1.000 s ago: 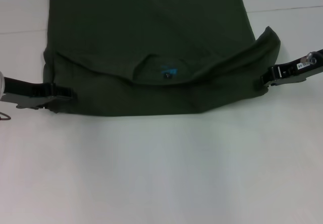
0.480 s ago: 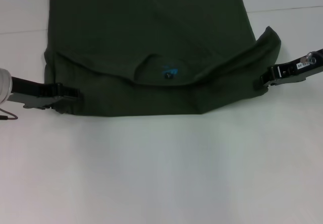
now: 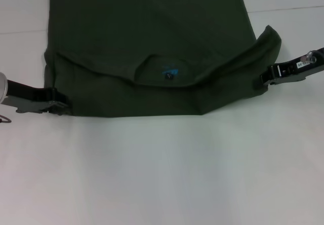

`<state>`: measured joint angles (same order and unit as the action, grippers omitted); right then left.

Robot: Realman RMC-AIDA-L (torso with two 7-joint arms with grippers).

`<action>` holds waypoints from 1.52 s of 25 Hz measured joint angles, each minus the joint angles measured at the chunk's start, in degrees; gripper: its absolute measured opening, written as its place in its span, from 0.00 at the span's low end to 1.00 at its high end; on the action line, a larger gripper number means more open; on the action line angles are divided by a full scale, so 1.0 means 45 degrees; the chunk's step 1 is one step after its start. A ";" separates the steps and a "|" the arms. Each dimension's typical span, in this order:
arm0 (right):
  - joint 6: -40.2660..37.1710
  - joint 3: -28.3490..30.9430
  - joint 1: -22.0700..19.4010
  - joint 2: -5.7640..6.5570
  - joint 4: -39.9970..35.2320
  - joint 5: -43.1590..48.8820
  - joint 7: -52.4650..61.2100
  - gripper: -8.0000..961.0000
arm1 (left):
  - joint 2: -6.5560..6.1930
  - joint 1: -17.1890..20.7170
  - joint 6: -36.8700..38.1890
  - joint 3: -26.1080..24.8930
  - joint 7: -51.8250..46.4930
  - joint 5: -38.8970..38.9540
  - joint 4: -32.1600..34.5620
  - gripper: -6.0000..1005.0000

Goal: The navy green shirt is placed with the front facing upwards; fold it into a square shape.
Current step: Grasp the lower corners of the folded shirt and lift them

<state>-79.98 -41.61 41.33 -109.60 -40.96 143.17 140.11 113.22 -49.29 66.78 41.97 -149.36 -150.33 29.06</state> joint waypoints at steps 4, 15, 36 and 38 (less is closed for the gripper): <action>-0.0030 0.0006 0.0017 0.0000 0.0000 -0.0002 -0.0007 0.06 | 0.0028 -0.0060 0.0000 0.0020 -0.0004 -0.0093 -0.0003 0.50; -0.0092 0.0007 0.0007 0.0000 0.0000 0.0020 -0.0042 0.06 | 0.0025 -0.0150 0.0304 0.0012 0.0019 -0.0109 0.0053 0.12; -0.3202 0.0052 0.0008 0.0598 -0.1440 -0.0020 0.0102 0.06 | -0.0673 0.0124 0.6374 -0.0902 0.0986 -0.0004 0.2380 0.10; -0.3337 0.0121 0.0030 0.0617 -0.1448 -0.0076 0.0066 0.06 | -0.0753 0.0120 0.6910 -0.1258 0.1192 0.0004 0.2561 0.10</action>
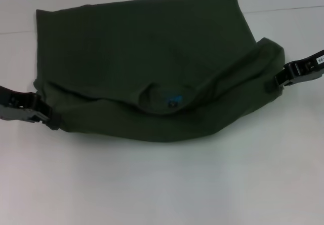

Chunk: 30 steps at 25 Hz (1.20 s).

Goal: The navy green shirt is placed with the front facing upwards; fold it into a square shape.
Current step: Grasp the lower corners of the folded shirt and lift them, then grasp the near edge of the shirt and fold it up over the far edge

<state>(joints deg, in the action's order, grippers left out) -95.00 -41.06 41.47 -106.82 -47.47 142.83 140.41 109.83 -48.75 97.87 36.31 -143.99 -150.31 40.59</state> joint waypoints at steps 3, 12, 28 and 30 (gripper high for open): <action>-0.0383 0.0247 0.0019 0.0099 -0.0284 -0.0204 -0.0026 0.06 | -0.0114 -0.0007 0.0862 -0.0707 0.0304 0.0015 0.0420 0.10; -0.2091 0.1001 0.0023 0.0198 -0.1666 -0.0294 0.0102 0.06 | -0.0297 -0.0098 0.1775 -0.0956 0.0478 -0.0070 0.0786 0.10; -0.3438 0.1273 -0.0146 0.0220 -0.2152 -0.0296 0.0111 0.06 | -0.0372 -0.0083 0.2617 -0.1024 0.0505 -0.0063 0.1530 0.09; -0.3649 0.1408 -0.0149 0.0247 -0.2254 -0.0296 0.0091 0.06 | -0.0361 0.0051 0.2869 -0.1205 0.0506 0.0005 0.1950 0.09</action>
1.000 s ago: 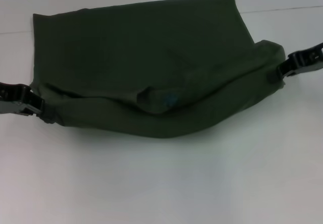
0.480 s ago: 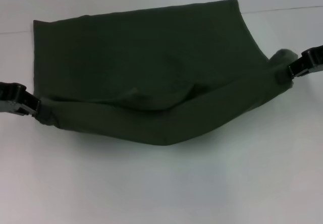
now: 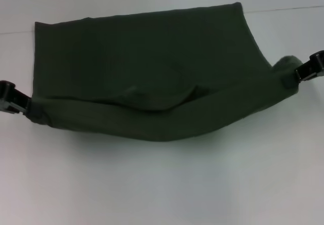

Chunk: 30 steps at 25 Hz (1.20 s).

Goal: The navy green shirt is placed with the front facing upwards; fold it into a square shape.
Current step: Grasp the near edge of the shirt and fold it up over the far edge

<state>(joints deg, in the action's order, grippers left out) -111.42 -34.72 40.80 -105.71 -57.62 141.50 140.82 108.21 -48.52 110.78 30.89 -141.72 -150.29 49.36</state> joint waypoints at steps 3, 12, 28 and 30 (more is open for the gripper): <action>-0.0338 0.0470 -0.0023 0.0059 -0.0242 -0.0248 -0.0012 0.06 | 0.0012 0.0079 0.0252 -0.0360 0.0023 0.0060 0.0365 0.09; -0.0461 0.0607 -0.0200 0.0195 -0.0215 -0.0654 0.0012 0.06 | 0.0074 0.0095 0.0345 -0.0322 0.0122 0.0086 0.0411 0.09; -0.0603 -0.1805 -0.1183 0.0464 -0.0126 -0.0634 0.0532 0.06 | 0.0237 0.1125 0.1659 -0.0301 0.0718 0.0092 0.1180 0.09; -0.0605 -0.2324 -0.1258 0.0527 -0.0126 -0.0595 0.0667 0.06 | 0.0237 0.1114 0.1748 -0.0038 0.0636 -0.0004 0.1180 0.09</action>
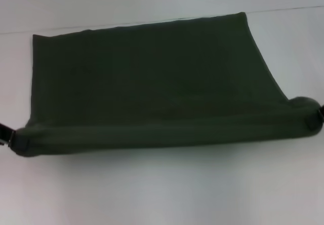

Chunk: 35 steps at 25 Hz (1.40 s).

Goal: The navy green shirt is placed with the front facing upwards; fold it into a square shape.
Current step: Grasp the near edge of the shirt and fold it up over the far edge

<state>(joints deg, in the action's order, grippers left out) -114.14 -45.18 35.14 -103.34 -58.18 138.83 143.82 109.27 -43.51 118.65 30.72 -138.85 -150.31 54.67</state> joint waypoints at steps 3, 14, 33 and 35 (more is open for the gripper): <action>-0.0038 -0.0801 -0.0106 0.0030 0.0006 0.0002 0.0143 0.06 | 0.0034 0.0003 0.0048 0.0532 -0.0208 -0.0119 -0.0006 0.09; -0.0094 -0.3604 -0.0086 -0.0008 0.0784 -0.0131 0.0731 0.06 | 0.0053 0.0048 0.0138 0.1494 -0.0426 -0.1204 -0.0663 0.09; -0.0002 -0.3140 0.0451 0.0602 0.0925 -0.2539 0.0608 0.06 | -0.0317 -0.0634 0.0114 0.0897 0.0073 -0.0977 -0.0927 0.09; 0.0007 -0.2838 0.0658 0.0726 0.0931 -0.2610 0.0557 0.06 | -0.0471 -0.0947 0.0071 0.0550 0.0166 -0.0880 -0.1067 0.09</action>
<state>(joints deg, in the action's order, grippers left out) -114.11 -57.95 38.10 -100.07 -53.99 127.08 146.33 107.15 -47.77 118.97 33.19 -138.11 -154.27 49.87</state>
